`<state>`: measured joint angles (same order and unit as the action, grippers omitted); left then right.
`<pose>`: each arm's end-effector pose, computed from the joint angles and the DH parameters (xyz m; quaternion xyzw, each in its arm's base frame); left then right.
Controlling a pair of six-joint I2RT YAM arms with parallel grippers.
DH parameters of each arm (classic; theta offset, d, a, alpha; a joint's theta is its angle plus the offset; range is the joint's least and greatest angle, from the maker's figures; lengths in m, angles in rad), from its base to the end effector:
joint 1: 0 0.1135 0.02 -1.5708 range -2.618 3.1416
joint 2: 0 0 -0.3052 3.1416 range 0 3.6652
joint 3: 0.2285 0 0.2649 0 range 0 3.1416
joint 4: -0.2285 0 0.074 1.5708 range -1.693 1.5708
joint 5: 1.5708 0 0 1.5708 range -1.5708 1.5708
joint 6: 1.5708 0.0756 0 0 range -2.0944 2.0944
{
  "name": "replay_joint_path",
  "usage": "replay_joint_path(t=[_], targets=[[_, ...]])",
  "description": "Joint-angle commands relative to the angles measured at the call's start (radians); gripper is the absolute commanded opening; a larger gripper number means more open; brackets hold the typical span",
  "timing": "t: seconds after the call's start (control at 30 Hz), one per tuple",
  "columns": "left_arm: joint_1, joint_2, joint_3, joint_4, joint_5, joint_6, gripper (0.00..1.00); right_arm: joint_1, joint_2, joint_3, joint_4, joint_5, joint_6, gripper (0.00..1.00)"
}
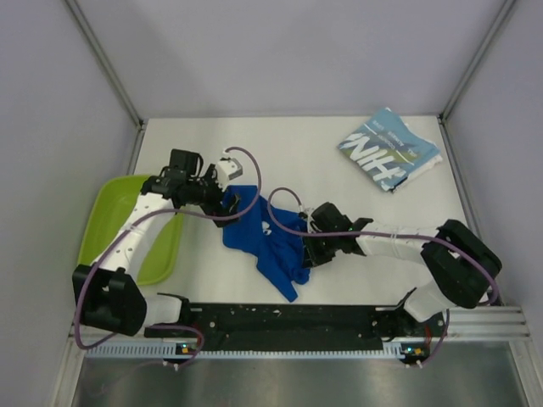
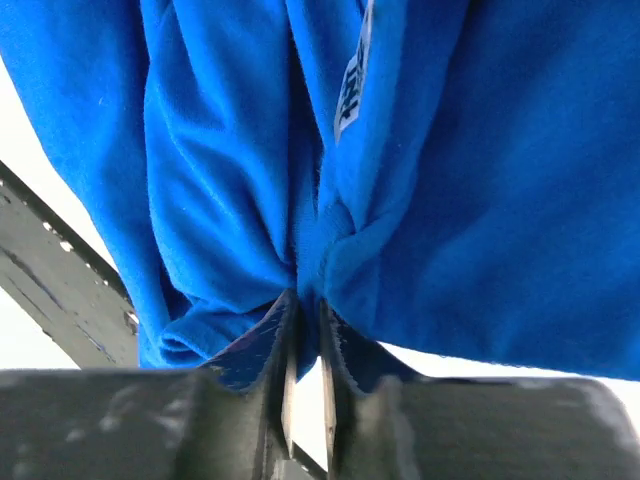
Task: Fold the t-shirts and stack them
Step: Move the tshirt to the center of the board, then flatten out the tshirt
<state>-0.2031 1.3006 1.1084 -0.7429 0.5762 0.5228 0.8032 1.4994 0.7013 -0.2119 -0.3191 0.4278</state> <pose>0.2707 -0.0978 0.3067 0.4064 0.8199 -0.2188 0.3388 0.1905 0.2315 0.1516 -0.2202 0.9239 0.2824 0.1349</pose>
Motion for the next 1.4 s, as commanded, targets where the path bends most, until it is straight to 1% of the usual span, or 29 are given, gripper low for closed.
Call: replay_joint_path(t=[0.0, 0.07, 0.13, 0.23, 0.37, 0.47, 0.53, 0.57, 0.6, 0.63, 0.7, 0.73, 0.77, 0.83, 0.87, 0.97, 1.03, 1.13, 1.27, 1.37], targets=[[-0.039, -0.034, -0.051, -0.021, 0.083, 0.075, 0.98, -0.027, -0.054, -0.005, 0.048, -0.011, 0.034, 0.00], [-0.115, -0.041, -0.100, 0.017, 0.021, 0.083, 0.98, -0.074, -0.138, -0.023, 0.042, -0.002, 0.042, 0.00], [-0.218, -0.035, -0.159, 0.078, -0.094, 0.109, 0.98, -0.119, -0.241, -0.034, 0.033, 0.009, 0.046, 0.00], [-0.343, -0.015, -0.252, 0.238, -0.238, 0.147, 0.99, -0.153, -0.346, -0.007, -0.032, 0.047, 0.017, 0.00], [-0.400, 0.051, -0.308, 0.430, -0.349, 0.226, 0.99, -0.179, -0.425, 0.029, -0.083, 0.089, -0.007, 0.00], [-0.406, 0.132, -0.311, 0.488, -0.427, 0.261, 0.99, -0.226, -0.476, 0.049, -0.109, 0.107, -0.012, 0.00], [-0.406, 0.175, -0.305, 0.529, -0.498, 0.247, 0.96, -0.263, -0.514, 0.062, -0.107, 0.112, -0.023, 0.00], [-0.409, 0.195, -0.298, 0.534, -0.521, 0.241, 0.89, -0.275, -0.528, 0.078, -0.109, 0.120, -0.035, 0.00], [-0.409, 0.207, -0.285, 0.527, -0.536, 0.230, 0.74, -0.283, -0.539, 0.095, -0.112, 0.129, -0.047, 0.00], [-0.407, 0.213, -0.272, 0.514, -0.544, 0.221, 0.51, -0.288, -0.542, 0.118, -0.119, 0.138, -0.063, 0.00], [-0.407, 0.200, -0.236, 0.476, -0.567, 0.195, 0.00, -0.305, -0.550, 0.165, -0.138, 0.176, -0.099, 0.00], [-0.403, 0.180, -0.220, 0.464, -0.611, 0.166, 0.00, -0.317, -0.553, 0.193, -0.148, 0.195, -0.116, 0.00], [-0.394, 0.148, -0.194, 0.436, -0.613, 0.149, 0.00, -0.335, -0.556, 0.216, -0.153, 0.205, -0.129, 0.00], [-0.362, 0.068, -0.129, 0.355, -0.581, 0.120, 0.00, -0.370, -0.571, 0.271, -0.155, 0.207, -0.146, 0.00], [-0.342, 0.021, -0.096, 0.314, -0.523, 0.105, 0.00, -0.384, -0.582, 0.300, -0.156, 0.209, -0.156, 0.00], [-0.286, -0.114, 0.016, 0.217, -0.477, 0.083, 0.00, -0.392, -0.596, 0.407, -0.182, 0.232, -0.213, 0.00], [-0.256, -0.141, 0.144, 0.089, -0.466, 0.060, 0.00, -0.392, -0.608, 0.484, -0.202, 0.230, -0.248, 0.00], [-0.229, -0.173, 0.293, -0.068, -0.437, 0.039, 0.00, -0.392, -0.637, 0.591, -0.234, 0.207, -0.280, 0.00], [-0.228, -0.224, 0.471, -0.261, -0.395, 0.017, 0.00, -0.394, -0.682, 0.685, -0.282, 0.120, -0.304, 0.00], [-0.228, -0.277, 0.534, -0.318, -0.397, 0.011, 0.00, -0.394, -0.717, 0.693, -0.297, 0.019, -0.302, 0.00]])
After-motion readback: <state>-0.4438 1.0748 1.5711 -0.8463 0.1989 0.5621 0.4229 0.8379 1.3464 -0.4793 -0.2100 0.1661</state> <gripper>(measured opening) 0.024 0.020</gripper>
